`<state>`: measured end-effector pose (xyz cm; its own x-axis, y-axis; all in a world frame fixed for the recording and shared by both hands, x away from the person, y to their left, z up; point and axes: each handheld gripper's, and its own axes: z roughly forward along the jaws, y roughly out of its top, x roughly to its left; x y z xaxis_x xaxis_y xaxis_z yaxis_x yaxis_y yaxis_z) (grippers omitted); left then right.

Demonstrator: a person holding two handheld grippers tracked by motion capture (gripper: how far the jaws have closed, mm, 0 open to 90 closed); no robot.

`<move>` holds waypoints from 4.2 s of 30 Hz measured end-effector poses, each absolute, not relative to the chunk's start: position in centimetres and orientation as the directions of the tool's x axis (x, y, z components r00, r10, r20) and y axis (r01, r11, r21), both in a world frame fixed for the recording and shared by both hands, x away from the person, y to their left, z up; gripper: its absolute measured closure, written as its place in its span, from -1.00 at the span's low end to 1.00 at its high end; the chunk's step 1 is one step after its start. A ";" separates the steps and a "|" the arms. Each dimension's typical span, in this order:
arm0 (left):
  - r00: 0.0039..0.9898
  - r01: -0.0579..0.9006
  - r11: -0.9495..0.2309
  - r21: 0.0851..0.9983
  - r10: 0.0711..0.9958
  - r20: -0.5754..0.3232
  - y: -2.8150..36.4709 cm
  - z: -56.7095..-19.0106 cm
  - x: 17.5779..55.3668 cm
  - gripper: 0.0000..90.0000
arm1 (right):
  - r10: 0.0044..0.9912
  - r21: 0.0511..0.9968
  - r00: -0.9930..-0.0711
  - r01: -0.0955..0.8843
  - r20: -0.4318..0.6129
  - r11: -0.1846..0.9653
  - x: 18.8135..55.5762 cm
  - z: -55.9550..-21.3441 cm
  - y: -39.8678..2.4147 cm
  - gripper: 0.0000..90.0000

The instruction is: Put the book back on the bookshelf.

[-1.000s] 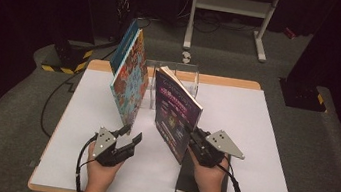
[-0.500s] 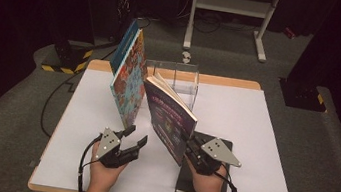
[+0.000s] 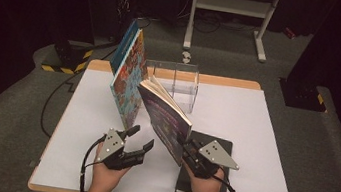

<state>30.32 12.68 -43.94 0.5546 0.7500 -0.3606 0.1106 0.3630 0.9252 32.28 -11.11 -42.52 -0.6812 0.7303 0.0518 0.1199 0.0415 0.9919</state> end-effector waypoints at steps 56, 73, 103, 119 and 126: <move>0.688 0.121 0.378 0.918 0.634 -0.352 6.5 -38.0 31.1 -0.55 | 0.663 0.966 -0.743 0.229 0.093 0.120 31.6 -45.2 -12.4 0.50; 0.638 0.096 0.363 0.927 0.692 -0.337 6.2 -38.1 30.4 -0.63 | 0.644 0.967 -0.761 0.218 0.083 0.133 31.0 -45.2 -11.4 0.44; 0.547 0.082 0.313 0.946 0.779 -0.305 6.4 -38.6 31.1 -0.35 | 0.620 0.959 -0.781 0.228 0.076 0.169 30.4 -45.0 -13.8 0.13; 0.519 0.068 0.305 0.950 0.803 -0.295 6.7 -38.5 30.5 -0.01 | 0.851 0.943 -0.513 0.323 0.109 0.074 32.3 -47.4 -24.9 0.10; 0.487 0.058 0.294 0.954 0.826 -0.284 7.9 -38.5 30.2 0.26 | 0.854 0.945 -0.509 0.320 0.106 0.074 32.4 -47.5 -24.9 0.10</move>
